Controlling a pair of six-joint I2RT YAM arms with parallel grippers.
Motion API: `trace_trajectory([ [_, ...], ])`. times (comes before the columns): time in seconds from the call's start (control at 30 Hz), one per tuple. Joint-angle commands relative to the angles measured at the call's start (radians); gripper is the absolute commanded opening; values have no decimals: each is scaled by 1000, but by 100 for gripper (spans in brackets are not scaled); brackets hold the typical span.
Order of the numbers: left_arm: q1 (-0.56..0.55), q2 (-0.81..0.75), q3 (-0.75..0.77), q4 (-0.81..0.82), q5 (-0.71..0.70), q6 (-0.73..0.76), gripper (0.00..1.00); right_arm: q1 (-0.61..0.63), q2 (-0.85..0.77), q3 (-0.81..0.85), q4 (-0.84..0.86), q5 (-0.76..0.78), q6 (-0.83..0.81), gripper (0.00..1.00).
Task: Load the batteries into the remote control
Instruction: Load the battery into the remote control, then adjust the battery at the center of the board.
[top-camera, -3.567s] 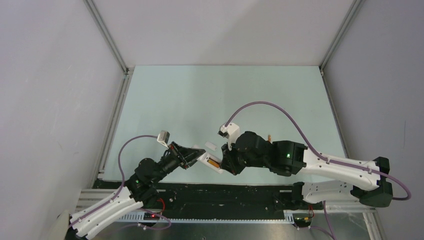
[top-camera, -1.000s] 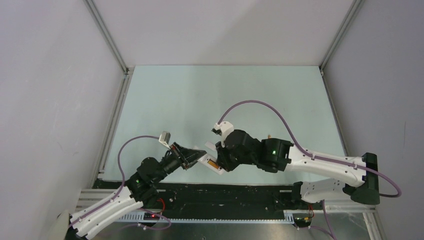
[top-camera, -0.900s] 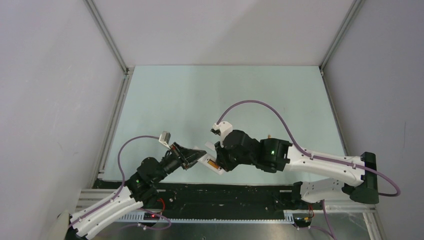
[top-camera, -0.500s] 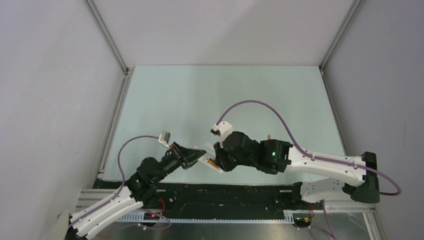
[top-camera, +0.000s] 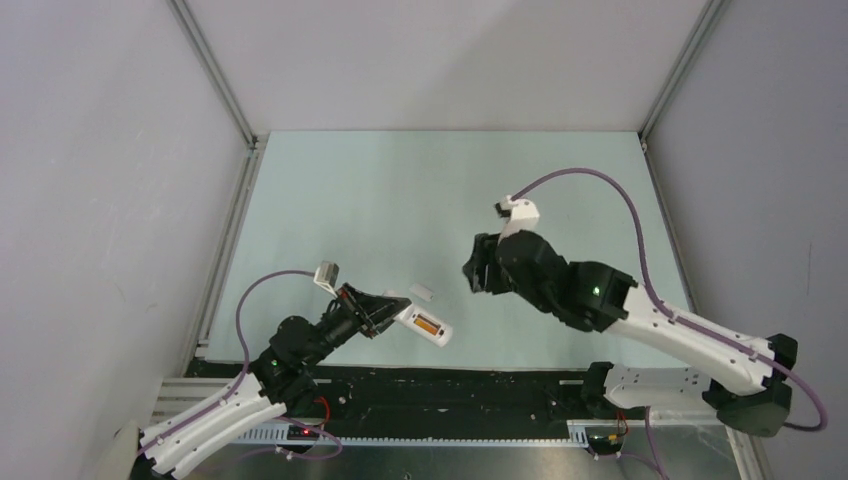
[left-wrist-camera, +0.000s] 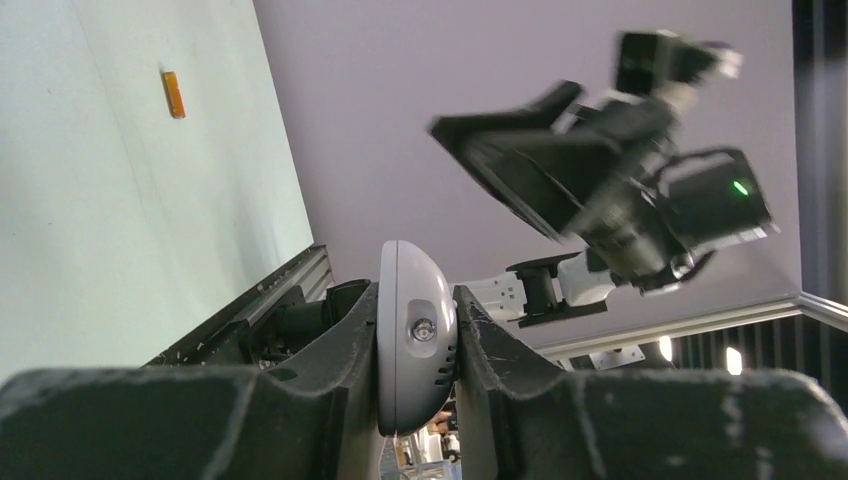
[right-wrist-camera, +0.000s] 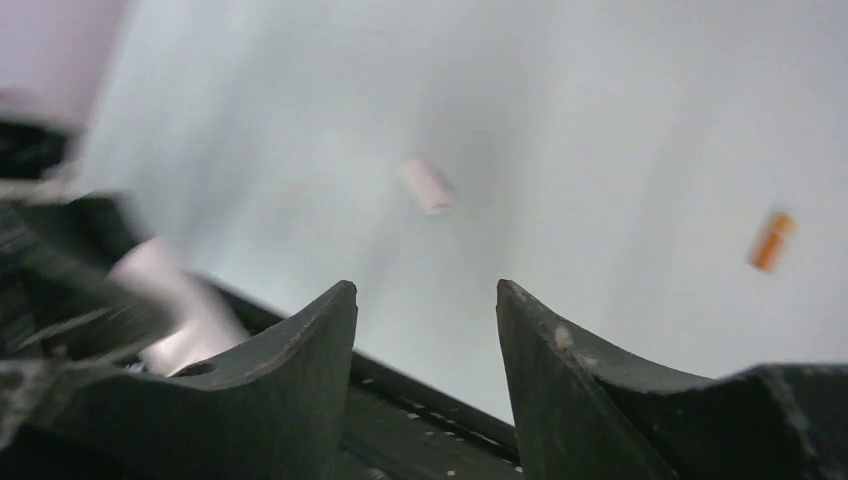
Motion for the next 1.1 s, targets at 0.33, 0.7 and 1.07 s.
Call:
trace_trajectory([
  [0.33, -2, -21, 19, 54, 19, -23, 0, -642, 74, -327, -55, -253, 94, 79],
  [0.7, -1, -37, 27, 52, 31, -19, 0, -756, 279, -380, 105, -279, 43, 75],
  [1.07, -1, -27, 53, 52, 53, 4, 0, -809, 445, -373, 229, -291, 4, 55],
])
